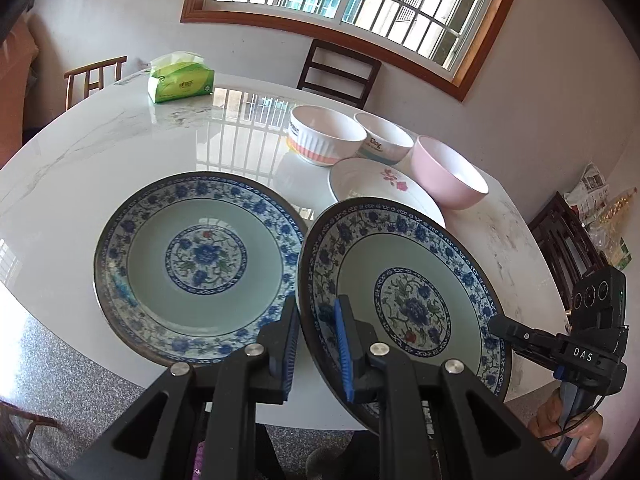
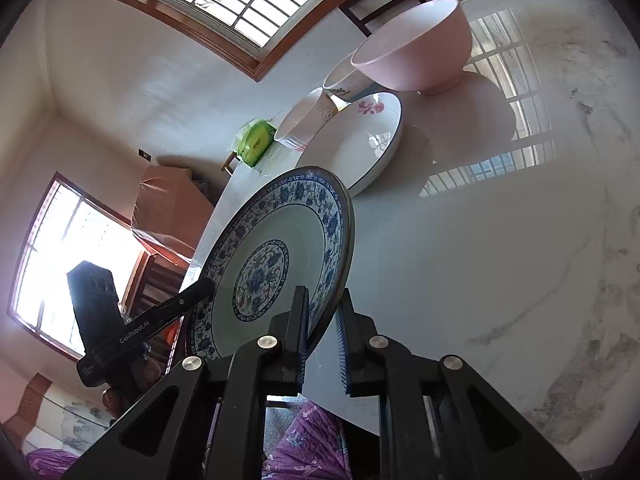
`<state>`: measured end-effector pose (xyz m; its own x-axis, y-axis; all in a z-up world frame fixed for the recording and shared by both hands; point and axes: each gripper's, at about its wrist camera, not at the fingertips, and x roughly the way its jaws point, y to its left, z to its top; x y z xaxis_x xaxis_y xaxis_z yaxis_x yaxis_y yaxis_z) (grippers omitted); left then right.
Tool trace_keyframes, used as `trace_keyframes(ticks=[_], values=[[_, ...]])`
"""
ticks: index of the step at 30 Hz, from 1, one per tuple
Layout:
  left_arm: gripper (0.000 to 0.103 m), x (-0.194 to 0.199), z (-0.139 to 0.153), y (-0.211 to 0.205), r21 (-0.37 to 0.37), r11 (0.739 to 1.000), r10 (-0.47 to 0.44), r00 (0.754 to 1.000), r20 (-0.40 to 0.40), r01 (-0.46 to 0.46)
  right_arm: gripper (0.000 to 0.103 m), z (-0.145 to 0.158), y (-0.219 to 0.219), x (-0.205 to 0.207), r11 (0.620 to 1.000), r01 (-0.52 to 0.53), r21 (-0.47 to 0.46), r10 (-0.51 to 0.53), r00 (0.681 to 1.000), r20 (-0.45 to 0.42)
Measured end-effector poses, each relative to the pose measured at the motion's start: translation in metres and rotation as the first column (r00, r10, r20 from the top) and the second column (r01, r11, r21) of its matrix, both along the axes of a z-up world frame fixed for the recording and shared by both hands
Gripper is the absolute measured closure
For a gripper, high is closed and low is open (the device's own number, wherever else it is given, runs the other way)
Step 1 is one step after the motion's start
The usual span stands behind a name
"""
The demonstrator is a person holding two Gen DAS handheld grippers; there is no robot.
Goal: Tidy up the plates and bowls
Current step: 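Lift the held plate and lower it onto the other blue-and-white plate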
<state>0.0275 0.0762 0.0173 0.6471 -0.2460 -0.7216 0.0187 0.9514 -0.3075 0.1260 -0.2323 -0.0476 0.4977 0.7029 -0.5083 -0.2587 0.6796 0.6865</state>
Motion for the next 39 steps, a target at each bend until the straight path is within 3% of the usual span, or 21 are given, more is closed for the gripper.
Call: trace_keyframes(ticks=[8, 18, 39], values=[[0.085, -0.004, -0.006, 0.059, 0.003, 0.993, 0.115, 0.993, 0.002, -0.115, 0.089, 0.003, 0.063, 0.028, 0.995, -0.096, -0.031, 0.096, 0.995, 0.001], [0.084, 0.007, -0.021, 0.108, 0.014, 0.980, 0.197, 0.980, -0.006, -0.197, 0.089, -0.003, 0.126, 0.057, 0.983, -0.166, -0.083, 0.165, 0.986, -0.025], [0.081, 0.027, -0.040, 0.136, 0.037, 0.969, 0.243, 0.970, -0.008, -0.243, 0.089, -0.001, 0.164, 0.059, 0.964, -0.198, -0.178, 0.197, 0.980, -0.025]])
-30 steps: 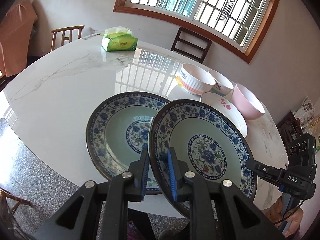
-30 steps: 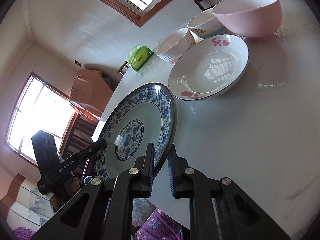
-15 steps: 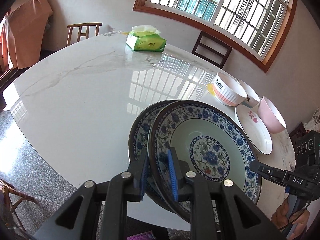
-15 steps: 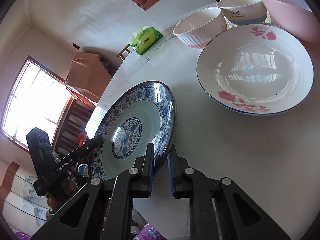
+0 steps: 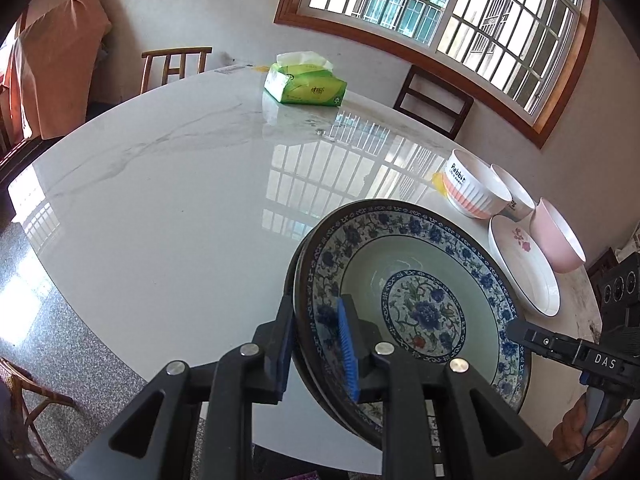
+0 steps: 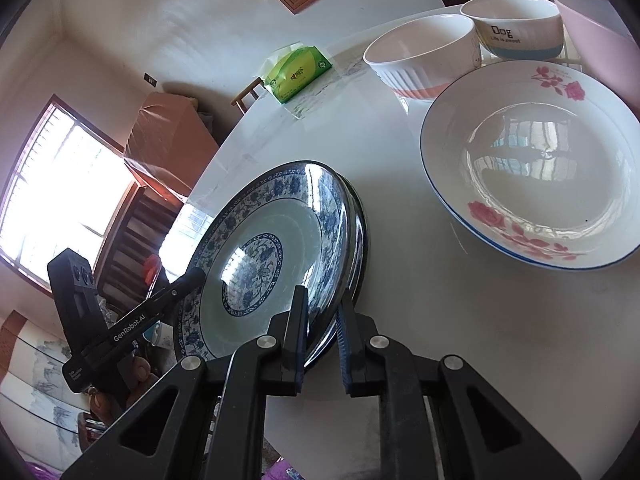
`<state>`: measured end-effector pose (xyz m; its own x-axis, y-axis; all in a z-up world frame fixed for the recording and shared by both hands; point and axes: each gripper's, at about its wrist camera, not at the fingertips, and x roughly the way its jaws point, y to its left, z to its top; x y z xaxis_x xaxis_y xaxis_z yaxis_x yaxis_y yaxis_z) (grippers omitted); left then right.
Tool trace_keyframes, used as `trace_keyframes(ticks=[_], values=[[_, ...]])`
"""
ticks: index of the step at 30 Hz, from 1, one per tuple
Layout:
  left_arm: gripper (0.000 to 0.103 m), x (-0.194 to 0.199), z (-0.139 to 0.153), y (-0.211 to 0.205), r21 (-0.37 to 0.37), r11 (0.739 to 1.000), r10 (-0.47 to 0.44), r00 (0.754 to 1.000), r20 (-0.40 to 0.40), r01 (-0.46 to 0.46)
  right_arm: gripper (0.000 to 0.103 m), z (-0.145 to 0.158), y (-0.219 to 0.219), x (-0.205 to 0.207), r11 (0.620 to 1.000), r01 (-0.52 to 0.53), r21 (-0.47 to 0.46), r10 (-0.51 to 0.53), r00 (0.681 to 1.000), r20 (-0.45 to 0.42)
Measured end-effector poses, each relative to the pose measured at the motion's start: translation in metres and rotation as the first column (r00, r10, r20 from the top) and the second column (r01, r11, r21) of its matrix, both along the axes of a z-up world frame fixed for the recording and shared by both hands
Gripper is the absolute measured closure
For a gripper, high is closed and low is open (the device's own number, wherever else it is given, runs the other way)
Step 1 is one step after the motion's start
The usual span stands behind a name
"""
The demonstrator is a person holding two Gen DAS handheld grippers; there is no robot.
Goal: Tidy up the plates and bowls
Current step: 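Lift the held plate and lower it onto the other blue-and-white plate, then open both grippers and withdraw from the stacked plates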
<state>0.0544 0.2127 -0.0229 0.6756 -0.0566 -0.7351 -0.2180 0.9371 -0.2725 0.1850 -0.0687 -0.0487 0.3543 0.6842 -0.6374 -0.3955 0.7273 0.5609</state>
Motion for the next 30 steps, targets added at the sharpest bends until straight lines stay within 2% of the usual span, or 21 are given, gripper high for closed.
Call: trace_keyframes(ticks=[11, 14, 23, 28, 30], values=[[0.081, -0.002, -0.006, 0.005, -0.002, 1.000, 0.010, 1.000, -0.011, -0.010, 0.087, 0.004, 0.014, -0.005, 0.999, -0.009, -0.049, 0.010, 1.000, 0.025], [0.081, -0.001, -0.007, 0.002, 0.028, 1.000, 0.012, 1.000, -0.014, -0.012, 0.087, 0.005, 0.018, -0.006, 0.998, -0.006, -0.069, 0.009, 0.999, 0.043], [0.081, -0.007, 0.004, -0.008, 0.108, 0.994, 0.009, 0.999, 0.047, -0.014, 0.085, 0.011, 0.028, -0.007, 0.990, 0.010, -0.144, 0.007, 0.993, 0.122], [0.081, -0.005, -0.001, -0.012, 0.120, 0.993, 0.004, 0.999, 0.035, -0.008, 0.073, 0.015, 0.038, -0.014, 0.975, 0.012, -0.220, 0.032, 0.980, 0.195], [0.080, -0.005, -0.002, -0.013, 0.138, 0.990, 0.013, 0.999, 0.043, -0.019, 0.061, 0.019, 0.042, -0.019, 0.957, 0.050, -0.286, 0.024, 0.968, 0.248]])
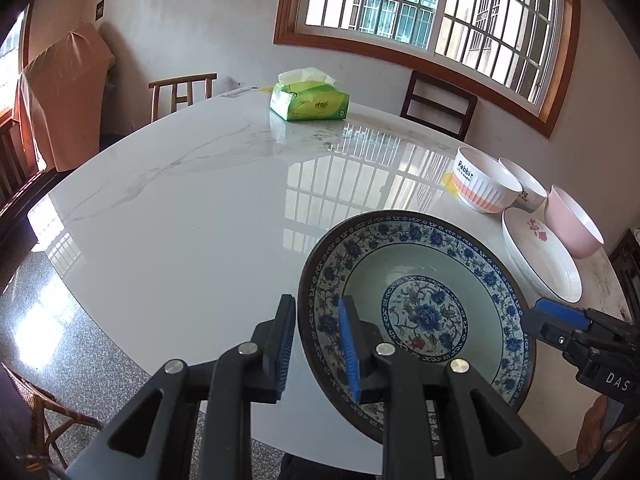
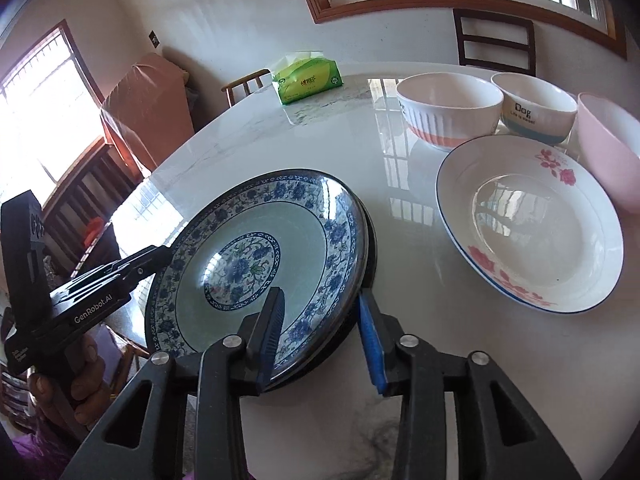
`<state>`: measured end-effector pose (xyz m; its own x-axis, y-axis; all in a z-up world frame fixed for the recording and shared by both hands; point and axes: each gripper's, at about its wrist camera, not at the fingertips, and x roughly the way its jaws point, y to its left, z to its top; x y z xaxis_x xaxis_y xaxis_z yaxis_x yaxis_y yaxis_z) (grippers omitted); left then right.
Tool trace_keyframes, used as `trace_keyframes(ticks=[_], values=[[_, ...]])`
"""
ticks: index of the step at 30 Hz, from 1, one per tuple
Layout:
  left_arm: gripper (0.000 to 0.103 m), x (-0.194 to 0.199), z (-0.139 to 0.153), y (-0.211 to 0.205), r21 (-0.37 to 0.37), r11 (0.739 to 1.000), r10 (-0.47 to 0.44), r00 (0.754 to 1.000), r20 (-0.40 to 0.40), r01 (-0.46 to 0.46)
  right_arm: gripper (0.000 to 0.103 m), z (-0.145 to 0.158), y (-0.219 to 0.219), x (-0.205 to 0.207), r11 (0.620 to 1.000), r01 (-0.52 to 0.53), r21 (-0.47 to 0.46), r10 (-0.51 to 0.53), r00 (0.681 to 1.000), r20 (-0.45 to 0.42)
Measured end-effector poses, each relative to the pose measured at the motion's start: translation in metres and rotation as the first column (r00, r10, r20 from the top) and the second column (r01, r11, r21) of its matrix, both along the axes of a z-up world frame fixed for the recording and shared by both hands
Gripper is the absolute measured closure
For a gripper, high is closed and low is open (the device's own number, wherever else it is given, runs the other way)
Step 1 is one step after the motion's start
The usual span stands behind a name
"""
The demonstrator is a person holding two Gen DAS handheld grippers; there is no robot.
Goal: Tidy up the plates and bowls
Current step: 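Open both grippers and withdraw from the stacked plates, then move both grippers to the pink-flowered white plate and grasp its rim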
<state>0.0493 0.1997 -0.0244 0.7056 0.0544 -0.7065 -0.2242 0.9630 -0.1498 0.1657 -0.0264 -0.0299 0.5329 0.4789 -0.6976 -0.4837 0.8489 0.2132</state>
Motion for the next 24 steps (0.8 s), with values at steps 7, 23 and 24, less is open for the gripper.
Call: trace_keyframes(ticks=[7, 23, 24], values=[[0.080, -0.005, 0.003, 0.000, -0.029, 0.999, -0.017, 1.000, 0.024, 0.018, 0.052, 0.014, -0.005, -0.011, 1.000, 0.025, -0.006, -0.025, 0.997, 0.078], [0.077, 0.003, 0.035, -0.100, -0.230, 0.903, -0.326, 0.928, 0.183, 0.362, 0.042, 0.014, -0.153, -0.016, 0.923, 0.354, 0.152, -0.380, 0.900, 0.213], [0.077, 0.009, 0.038, -0.108, -0.229, 0.900, -0.336, 0.924, 0.182, 0.372, 0.042, 0.013, -0.160, -0.010, 0.921, 0.348, 0.173, -0.375, 0.913, 0.160]])
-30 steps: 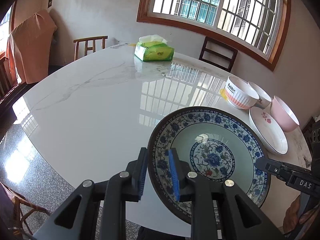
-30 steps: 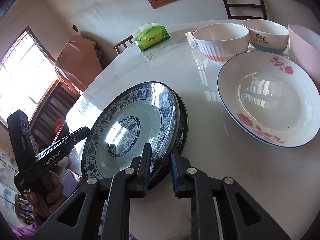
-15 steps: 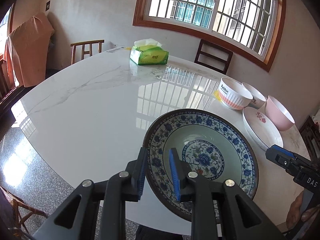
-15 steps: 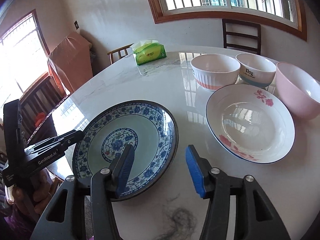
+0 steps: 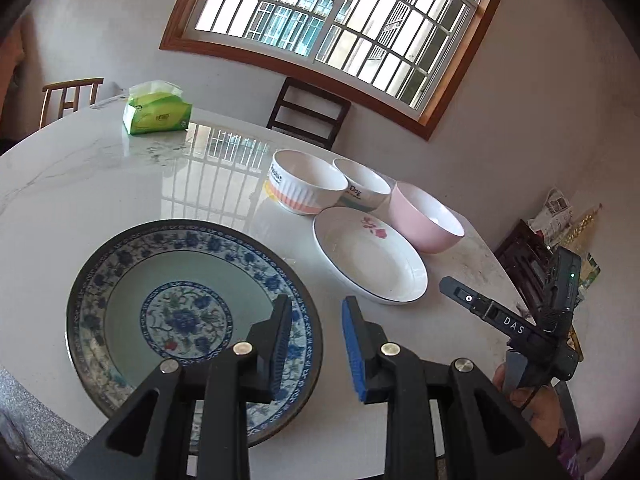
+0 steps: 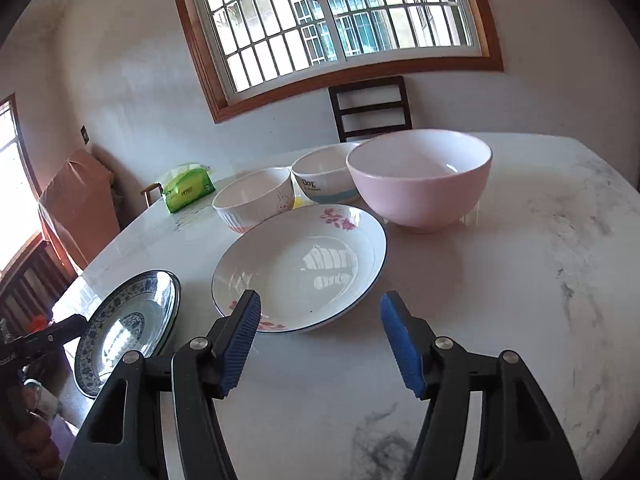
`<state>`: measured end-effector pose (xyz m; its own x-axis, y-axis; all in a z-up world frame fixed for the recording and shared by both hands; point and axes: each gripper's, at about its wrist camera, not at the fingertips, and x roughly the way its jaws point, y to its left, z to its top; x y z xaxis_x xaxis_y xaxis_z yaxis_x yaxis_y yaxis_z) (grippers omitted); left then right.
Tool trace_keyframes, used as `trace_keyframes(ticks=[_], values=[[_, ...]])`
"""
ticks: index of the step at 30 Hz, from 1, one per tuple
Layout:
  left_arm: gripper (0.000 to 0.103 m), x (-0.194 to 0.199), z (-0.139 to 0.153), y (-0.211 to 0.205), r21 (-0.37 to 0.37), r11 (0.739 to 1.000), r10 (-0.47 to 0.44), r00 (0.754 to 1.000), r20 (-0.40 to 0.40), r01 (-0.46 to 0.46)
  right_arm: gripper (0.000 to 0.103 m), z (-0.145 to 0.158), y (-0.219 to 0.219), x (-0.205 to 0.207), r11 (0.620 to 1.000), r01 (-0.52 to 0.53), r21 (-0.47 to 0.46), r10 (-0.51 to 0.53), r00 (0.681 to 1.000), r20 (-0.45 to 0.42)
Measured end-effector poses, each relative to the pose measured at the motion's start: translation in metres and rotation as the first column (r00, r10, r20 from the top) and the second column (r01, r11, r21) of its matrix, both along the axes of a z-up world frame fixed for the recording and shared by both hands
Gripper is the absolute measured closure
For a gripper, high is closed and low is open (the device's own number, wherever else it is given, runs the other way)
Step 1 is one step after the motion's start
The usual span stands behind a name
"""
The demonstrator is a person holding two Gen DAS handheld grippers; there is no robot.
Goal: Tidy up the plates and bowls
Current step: 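Move both grippers to the pink-flowered white plate and grasp its rim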
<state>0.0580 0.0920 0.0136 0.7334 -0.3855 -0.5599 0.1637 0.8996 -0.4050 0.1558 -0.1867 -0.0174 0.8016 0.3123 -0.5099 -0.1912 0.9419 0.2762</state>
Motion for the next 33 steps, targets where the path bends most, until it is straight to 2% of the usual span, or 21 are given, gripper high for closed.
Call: trace_keyframes(ticks=[2, 4, 8, 13, 16, 18, 22, 27, 30, 33], values=[[0.077, 0.016, 0.006, -0.015, 0.017, 0.999, -0.040, 0.999, -0.029, 0.040, 0.042, -0.004, -0.013, 0.010, 0.998, -0.015, 0.058, 0.017, 0.999, -0.045], [0.077, 0.036, 0.006, -0.032, 0.050, 0.992, -0.112, 0.991, -0.079, 0.117, 0.042, -0.006, -0.021, 0.018, 0.997, -0.008, 0.072, 0.013, 0.998, -0.069], [0.076, 0.075, 0.001, -0.057, 0.130, 0.981, -0.127, 0.983, -0.136, 0.145, 0.042, -0.014, -0.036, 0.036, 0.985, -0.037, 0.169, 0.056, 0.992, -0.109], [0.076, 0.124, -0.013, -0.061, 0.071, 0.984, -0.144, 0.961, -0.234, 0.164, 0.046, -0.026, -0.048, 0.055, 0.974, -0.020, 0.227, 0.055, 0.987, -0.149], [0.076, 0.145, -0.024, -0.056, 0.017, 0.988, -0.141, 0.952, -0.271, 0.151, 0.049, -0.030, -0.055, 0.062, 0.958, -0.015, 0.287, 0.063, 0.985, -0.159], [0.076, 0.154, -0.029, -0.057, -0.013, 0.987, -0.158, 0.944, -0.290, 0.162, 0.051, -0.031, -0.057, 0.066, 0.958, -0.003, 0.286, 0.052, 0.986, -0.162], [0.075, 0.164, -0.036, -0.059, 0.010, 0.988, -0.147, 0.944, -0.296, 0.157, 0.057, -0.034, -0.055, 0.074, 0.957, -0.005, 0.289, 0.059, 0.982, -0.177], [0.075, 0.166, -0.034, -0.056, 0.023, 0.992, -0.112, 0.953, -0.283, 0.124, 0.059, -0.036, -0.055, 0.079, 0.955, -0.005, 0.297, 0.062, 0.981, -0.183], [0.075, 0.167, -0.035, -0.058, 0.074, 0.991, -0.086, 0.953, -0.290, 0.112, 0.059, -0.037, -0.055, 0.083, 0.954, -0.007, 0.300, 0.069, 0.979, -0.194], [0.075, 0.171, -0.044, -0.054, 0.025, 0.994, -0.092, 0.945, -0.314, 0.105, 0.059, -0.037, -0.053, 0.087, 0.955, -0.013, 0.295, 0.078, 0.975, -0.208]])
